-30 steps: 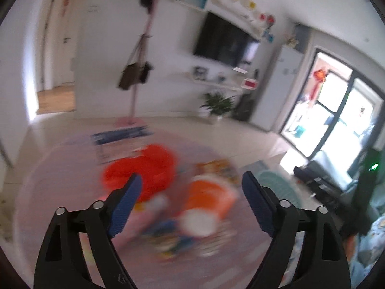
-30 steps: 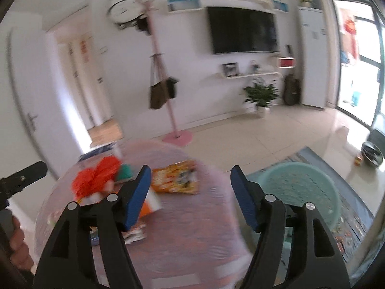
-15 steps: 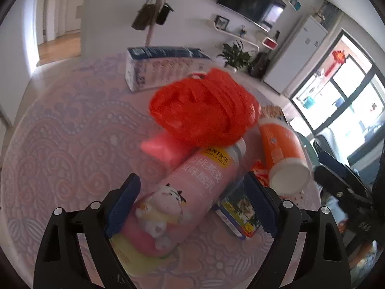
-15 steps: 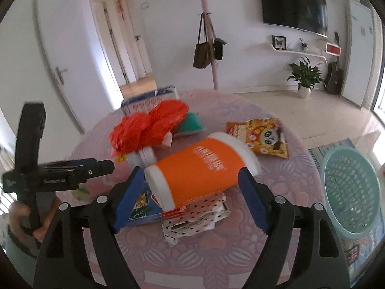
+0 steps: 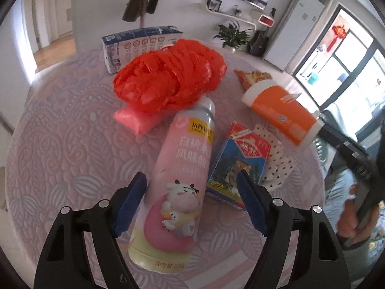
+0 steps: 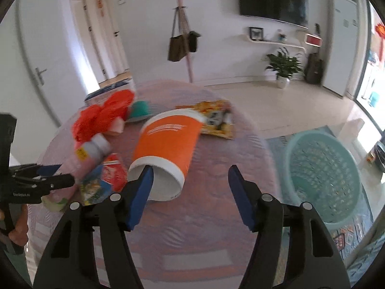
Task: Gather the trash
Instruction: 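Grasp the pink drink bottle with the left tool while the right tool grasps the orange cup, then carry the pink bottle and orange cup over the basket and release both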
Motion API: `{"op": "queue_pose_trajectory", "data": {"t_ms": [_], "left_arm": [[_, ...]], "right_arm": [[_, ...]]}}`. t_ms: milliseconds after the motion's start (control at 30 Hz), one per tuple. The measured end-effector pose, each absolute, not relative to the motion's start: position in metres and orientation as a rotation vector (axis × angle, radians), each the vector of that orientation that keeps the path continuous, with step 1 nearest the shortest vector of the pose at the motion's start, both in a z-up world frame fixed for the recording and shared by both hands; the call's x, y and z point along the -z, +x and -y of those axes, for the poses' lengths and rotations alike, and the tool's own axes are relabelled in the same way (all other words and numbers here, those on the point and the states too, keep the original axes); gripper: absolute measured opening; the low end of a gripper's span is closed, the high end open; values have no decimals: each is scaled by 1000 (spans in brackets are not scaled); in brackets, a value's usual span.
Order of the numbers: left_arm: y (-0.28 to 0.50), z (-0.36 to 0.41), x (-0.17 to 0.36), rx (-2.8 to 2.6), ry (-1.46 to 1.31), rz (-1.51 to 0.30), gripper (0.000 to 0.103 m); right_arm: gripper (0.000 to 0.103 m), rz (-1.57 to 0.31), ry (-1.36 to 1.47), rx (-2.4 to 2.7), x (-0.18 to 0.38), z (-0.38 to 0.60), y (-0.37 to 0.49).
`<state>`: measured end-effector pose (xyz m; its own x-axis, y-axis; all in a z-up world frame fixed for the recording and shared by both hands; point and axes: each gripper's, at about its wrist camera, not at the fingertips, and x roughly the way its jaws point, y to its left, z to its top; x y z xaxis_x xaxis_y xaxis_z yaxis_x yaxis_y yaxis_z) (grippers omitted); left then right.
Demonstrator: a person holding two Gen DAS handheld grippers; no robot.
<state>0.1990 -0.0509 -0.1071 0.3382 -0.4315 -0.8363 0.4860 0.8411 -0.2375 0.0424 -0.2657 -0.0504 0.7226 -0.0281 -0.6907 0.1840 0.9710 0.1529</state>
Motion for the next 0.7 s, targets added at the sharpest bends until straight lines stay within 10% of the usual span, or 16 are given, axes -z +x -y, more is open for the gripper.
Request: {"op": "queue_pose_trajectory", "data": {"t_ms": [367, 700], "left_arm": [[198, 37, 120, 544, -20, -1068, 49], [166, 38, 91, 577, -83, -934, 46]], "right_arm": [[83, -804, 234, 118, 61, 259, 78], [77, -891, 295, 44, 93, 262, 100]]}}
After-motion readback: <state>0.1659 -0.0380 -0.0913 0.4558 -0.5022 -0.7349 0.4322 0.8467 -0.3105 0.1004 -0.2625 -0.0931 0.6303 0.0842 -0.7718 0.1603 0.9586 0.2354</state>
